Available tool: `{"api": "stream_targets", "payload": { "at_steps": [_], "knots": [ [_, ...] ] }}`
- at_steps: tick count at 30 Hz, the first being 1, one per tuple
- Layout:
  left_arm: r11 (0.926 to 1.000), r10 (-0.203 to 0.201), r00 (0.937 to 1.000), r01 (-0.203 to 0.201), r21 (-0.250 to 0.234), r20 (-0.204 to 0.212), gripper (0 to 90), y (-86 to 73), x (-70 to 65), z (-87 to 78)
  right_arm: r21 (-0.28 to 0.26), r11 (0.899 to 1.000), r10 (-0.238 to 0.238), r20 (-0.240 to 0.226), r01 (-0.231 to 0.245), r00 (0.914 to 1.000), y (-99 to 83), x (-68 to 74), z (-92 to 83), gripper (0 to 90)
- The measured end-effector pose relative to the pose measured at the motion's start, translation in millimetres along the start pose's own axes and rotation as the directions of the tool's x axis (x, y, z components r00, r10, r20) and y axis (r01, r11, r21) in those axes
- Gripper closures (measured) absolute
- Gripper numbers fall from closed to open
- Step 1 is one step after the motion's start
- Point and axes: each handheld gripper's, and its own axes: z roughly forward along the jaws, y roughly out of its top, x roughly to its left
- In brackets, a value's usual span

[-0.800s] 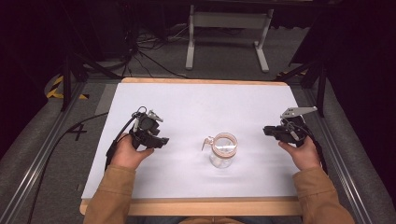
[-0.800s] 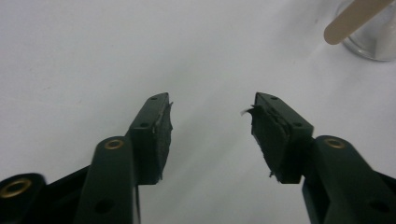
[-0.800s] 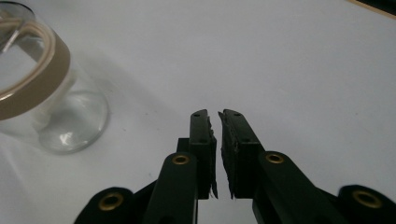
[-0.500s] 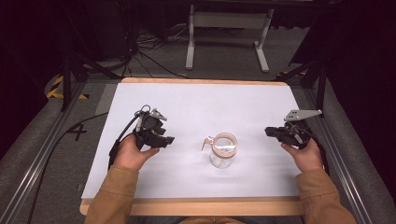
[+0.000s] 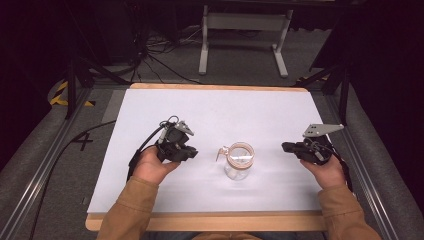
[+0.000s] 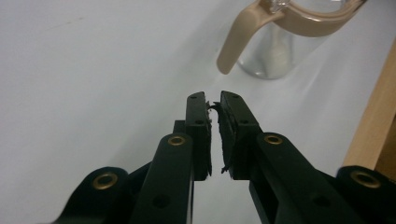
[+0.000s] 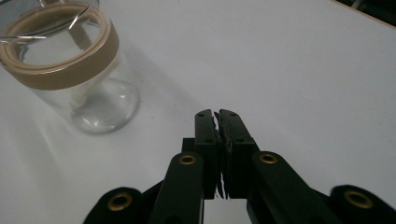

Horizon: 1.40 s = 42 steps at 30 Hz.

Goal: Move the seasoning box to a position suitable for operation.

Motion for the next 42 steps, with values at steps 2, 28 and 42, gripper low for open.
{"api": "stream_targets", "payload": {
  "at_steps": [2, 28, 42],
  "knots": [
    [0.9998, 0.017, 0.9995, -0.017, -0.001, 0.028, 83.4, 2.5, -3.0, 5.8, -0.002, 1.0, -0.004, -0.005, 0.004, 1.0, 0.4, 2.4, 0.6, 86.0],
    [0.998, 0.052, 0.9936, -0.055, 0.029, 0.1, 89.0, 18.4, -16.1, 64.8, -0.017, 1.0, -0.023, -0.062, 0.022, 0.9978, -7.9, 16.6, 3.2, 83.5],
    [0.9993, 0.027, 0.9941, -0.029, 0.024, 0.105, 89.3, 21.3, -10.2, 69.1, -0.026, 0.999, -0.03, -0.074, 0.028, 0.9968, -6.8, 24.0, 5.9, 83.1]
  ]
}}
